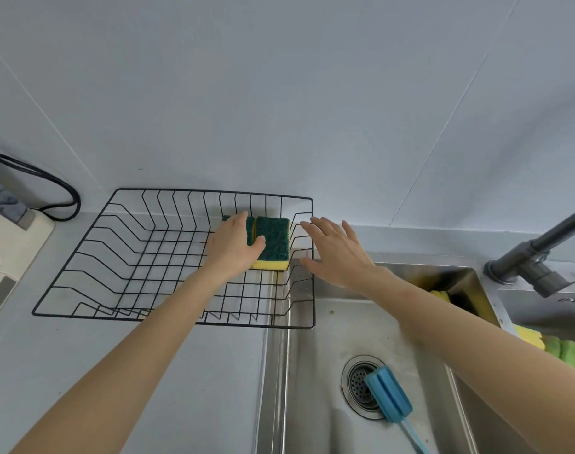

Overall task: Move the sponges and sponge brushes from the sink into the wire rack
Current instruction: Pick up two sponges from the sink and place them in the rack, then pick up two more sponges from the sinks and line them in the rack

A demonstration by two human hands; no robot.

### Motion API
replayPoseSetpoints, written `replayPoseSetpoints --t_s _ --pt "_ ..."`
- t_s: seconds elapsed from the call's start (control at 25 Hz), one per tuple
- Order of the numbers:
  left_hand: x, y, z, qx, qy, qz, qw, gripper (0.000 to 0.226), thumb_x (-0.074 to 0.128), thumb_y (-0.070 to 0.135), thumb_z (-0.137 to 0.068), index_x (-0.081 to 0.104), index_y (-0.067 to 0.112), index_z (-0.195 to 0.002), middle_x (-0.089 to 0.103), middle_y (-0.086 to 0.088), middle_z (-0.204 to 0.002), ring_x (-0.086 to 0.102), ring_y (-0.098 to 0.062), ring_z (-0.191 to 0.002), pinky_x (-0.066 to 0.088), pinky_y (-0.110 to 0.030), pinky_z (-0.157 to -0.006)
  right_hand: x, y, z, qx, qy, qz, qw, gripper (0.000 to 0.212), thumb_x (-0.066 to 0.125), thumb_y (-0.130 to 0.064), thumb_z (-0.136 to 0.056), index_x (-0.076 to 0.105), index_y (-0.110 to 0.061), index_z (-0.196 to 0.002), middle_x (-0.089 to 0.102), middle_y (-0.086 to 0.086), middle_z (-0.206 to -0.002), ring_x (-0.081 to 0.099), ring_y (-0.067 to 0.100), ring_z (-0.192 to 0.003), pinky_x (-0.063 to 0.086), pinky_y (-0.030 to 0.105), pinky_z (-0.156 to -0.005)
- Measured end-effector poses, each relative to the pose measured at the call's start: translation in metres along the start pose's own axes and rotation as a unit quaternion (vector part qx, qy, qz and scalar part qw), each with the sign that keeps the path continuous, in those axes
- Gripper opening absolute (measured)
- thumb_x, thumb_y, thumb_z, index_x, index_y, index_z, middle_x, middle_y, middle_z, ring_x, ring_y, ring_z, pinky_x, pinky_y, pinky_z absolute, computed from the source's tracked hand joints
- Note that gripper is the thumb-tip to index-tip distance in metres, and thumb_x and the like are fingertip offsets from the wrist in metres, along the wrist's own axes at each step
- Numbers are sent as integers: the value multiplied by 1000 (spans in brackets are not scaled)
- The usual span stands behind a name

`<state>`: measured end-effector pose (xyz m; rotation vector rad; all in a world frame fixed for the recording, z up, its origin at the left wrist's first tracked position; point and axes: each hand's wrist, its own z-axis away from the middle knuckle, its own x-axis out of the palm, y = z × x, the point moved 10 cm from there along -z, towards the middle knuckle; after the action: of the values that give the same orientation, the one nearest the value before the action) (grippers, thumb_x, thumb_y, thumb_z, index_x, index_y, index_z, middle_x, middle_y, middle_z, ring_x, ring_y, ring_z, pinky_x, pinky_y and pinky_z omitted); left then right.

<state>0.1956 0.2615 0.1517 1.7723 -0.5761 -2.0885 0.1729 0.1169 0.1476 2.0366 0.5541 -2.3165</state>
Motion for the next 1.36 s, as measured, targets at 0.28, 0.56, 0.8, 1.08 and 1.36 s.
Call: replayPoseSetpoints --t_s 0.28,0.56,0.8,1.08,1.36 --pt "-3 57 31 51 -32 -40 997 55 45 30 -90 28 7 -137 40 -14 -140 40 -30 -126 34 -50 -105 -30 39 53 45 26 -10 999 60 45 -33 -91 20 -20 -144 24 7 -154 11 22 -144 1 44 -118" --pt "9 120 73 113 -42 -104 987 61 45 35 -89 22 11 -140 30 -9 -148 30 -26 -135 27 -49 -110 -54 91 130 93 48 -16 994 58 44 -34 -91 23 -20 -144 25 7 -154 12 23 -144 2 45 -118" --pt "52 173 106 155 -75 -126 977 65 46 39 -88 21 12 -141 29 -8 -149 28 -24 -136 25 -44 -111 -64 135 187 127 62 -6 990 59 45 -35 -91 25 -18 -143 31 8 -150 19 24 -142 8 46 -118" --pt "106 232 130 187 -114 -130 967 67 47 41 -87 19 15 -142 25 -8 -151 27 -25 -137 24 -45 -113 -66 191 248 160 70 -5 985 58 47 -36 -89 28 -19 -142 36 6 -148 25 25 -139 13 43 -116" --pt "160 272 139 194 -142 -124 963 67 48 39 -87 17 15 -142 24 -8 -152 28 -27 -137 26 -43 -111 -49 248 286 181 44 -7 982 53 45 -31 -90 32 -18 -140 40 6 -145 31 24 -136 20 40 -115"
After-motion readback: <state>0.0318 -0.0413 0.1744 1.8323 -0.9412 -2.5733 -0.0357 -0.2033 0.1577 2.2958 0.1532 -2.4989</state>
